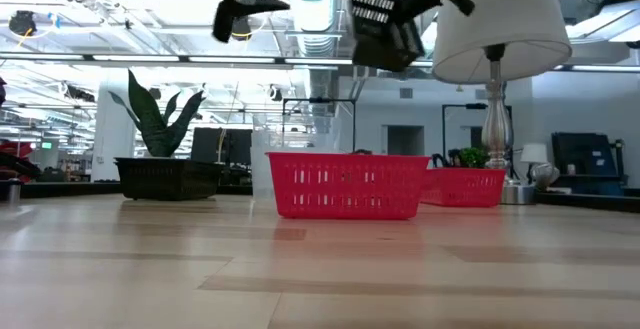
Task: Stack baskets by color
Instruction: Stack the black bin on the stacked black bins
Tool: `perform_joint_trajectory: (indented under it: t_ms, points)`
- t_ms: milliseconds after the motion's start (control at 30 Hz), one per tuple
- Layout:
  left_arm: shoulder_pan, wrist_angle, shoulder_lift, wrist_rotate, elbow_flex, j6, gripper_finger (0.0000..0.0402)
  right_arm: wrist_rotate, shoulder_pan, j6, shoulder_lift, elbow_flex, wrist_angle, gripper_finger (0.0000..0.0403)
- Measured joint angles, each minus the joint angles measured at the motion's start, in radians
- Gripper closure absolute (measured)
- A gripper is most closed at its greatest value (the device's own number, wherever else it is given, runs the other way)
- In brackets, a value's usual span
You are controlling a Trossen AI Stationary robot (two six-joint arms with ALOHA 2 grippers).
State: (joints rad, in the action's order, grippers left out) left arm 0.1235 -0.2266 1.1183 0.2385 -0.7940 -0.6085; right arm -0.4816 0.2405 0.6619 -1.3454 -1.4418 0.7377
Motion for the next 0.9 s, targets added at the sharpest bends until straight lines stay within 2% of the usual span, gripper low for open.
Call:
perform_joint_trajectory:
  t_ms: [67, 267, 333, 400, 533, 733, 900]
  points:
    - [0.002, -0.031, 0.025, 0.043, -0.016, 0.056, 0.0249, -0.061, 0.003, -0.012, -0.022, 0.0, -0.059, 0.0396]
    - [0.005, 0.012, 0.108, 0.207, -0.136, 0.259, 0.02, -0.099, 0.034, -0.027, -0.091, 0.002, -0.227, 0.0392]
    - [0.005, 0.009, 0.153, 0.214, -0.189, 0.321, 0.019, -0.104, 0.044, -0.067, -0.118, 0.001, -0.307, 0.039]
    - [0.004, 0.059, 0.195, 0.239, -0.239, 0.384, 0.0186, -0.103, 0.051, -0.084, -0.141, 0.002, -0.356, 0.0392]
    - [0.005, 0.163, 0.267, 0.384, -0.314, 0.433, 0.0186, -0.097, 0.05, -0.086, -0.15, 0.001, -0.416, 0.0396]
    - [0.008, 0.18, 0.333, 0.54, -0.357, 0.569, 0.0187, -0.096, 0.038, -0.071, -0.151, 0.001, -0.426, 0.0389]
    - [0.02, 0.195, 0.345, 0.556, -0.358, 0.543, 0.0189, -0.093, -0.004, -0.067, -0.151, 0.001, -0.437, 0.0396]
